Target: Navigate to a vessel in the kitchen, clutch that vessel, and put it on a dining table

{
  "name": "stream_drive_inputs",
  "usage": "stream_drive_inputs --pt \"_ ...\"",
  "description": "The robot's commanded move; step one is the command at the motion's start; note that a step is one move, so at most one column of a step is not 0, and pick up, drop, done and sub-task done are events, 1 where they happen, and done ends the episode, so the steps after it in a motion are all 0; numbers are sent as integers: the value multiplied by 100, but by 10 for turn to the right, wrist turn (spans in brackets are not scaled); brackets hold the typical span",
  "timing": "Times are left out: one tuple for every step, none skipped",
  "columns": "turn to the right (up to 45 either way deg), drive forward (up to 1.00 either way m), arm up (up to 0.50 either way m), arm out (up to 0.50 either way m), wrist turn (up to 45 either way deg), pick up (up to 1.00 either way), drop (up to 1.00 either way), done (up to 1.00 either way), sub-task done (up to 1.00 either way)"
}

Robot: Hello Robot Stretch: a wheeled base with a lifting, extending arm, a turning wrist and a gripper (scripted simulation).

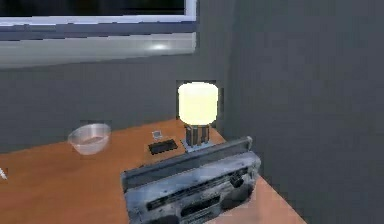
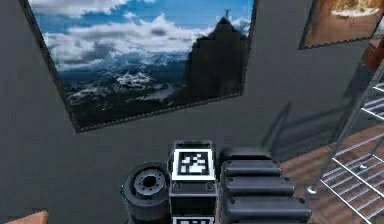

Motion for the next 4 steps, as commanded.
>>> stream_drive_inputs --pt "-450 0 0 0 0 0 0 0 0" --pt "-210 0 0 0 0 0 0 0 0" --pt "-30 0 0 0 0 0 0 0 0" --pt "-330 0 0 0 0 0 0 0 0"
